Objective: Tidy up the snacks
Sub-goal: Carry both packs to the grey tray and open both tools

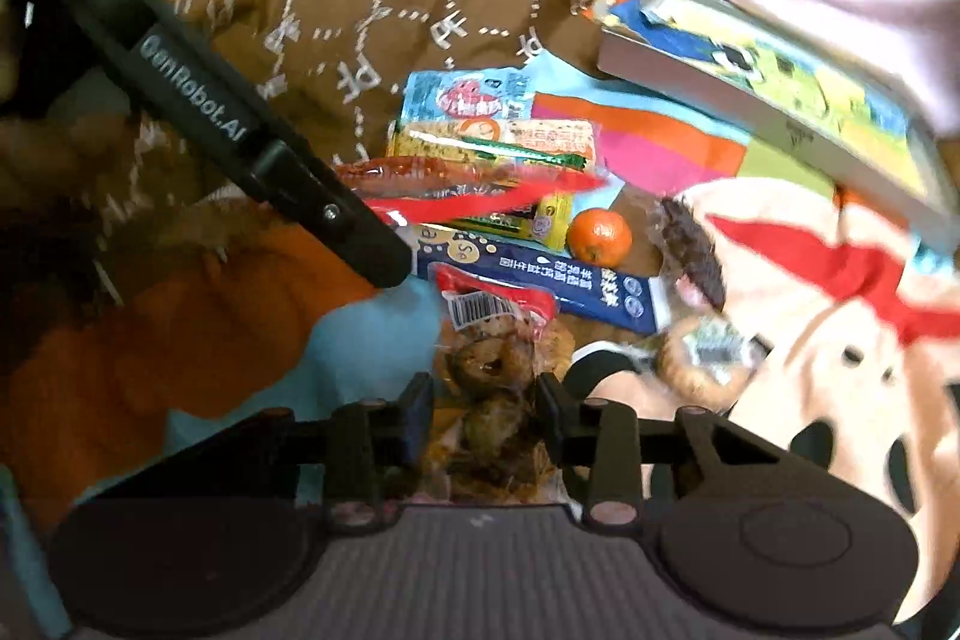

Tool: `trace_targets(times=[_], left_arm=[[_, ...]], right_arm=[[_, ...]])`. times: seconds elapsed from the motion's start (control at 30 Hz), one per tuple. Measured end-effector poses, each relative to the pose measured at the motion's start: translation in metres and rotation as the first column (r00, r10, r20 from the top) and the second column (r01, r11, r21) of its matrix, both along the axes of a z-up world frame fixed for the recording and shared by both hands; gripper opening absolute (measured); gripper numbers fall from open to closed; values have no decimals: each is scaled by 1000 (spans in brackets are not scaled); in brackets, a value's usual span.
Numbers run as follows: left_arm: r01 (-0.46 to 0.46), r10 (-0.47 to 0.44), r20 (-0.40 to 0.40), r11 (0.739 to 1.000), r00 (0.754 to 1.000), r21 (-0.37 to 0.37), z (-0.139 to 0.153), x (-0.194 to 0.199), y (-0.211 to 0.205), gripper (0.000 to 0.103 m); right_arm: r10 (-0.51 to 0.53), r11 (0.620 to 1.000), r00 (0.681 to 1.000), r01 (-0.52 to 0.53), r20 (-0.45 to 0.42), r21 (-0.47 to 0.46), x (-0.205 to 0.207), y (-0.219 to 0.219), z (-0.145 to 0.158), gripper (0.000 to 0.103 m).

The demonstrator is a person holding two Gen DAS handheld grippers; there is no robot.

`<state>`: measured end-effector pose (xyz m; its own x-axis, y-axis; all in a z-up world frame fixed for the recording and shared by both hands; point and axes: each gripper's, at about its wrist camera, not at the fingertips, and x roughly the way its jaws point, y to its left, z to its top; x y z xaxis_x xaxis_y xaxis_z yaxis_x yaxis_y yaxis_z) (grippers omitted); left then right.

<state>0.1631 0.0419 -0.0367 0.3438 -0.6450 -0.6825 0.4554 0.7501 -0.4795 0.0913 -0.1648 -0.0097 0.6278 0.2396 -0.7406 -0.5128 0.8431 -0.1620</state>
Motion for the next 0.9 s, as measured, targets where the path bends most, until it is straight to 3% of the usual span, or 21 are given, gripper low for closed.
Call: trace_targets(times=[0.17, 0.33, 0.57, 0.9], left_arm=[[-40, 41, 35, 999, 999, -5, 5, -1, 3, 46], [-81, 79, 102, 997, 992, 9, 11, -2, 1, 46], [-158, 152, 164, 987, 975, 25, 21, 8, -8, 46], [-254, 250, 290, 967, 924, -25, 71, 76, -36, 46]], right_arm=[[-42, 999, 997, 43, 60, -10, -5, -4, 2, 40], [-42, 995, 986, 55, 163, -78, -7, 0, 6, 40], [-88, 994, 971, 99, 224, -40, 6, -5, 17, 40], [-143, 988, 922, 154, 360, -1, 68, -26, 55, 40]])
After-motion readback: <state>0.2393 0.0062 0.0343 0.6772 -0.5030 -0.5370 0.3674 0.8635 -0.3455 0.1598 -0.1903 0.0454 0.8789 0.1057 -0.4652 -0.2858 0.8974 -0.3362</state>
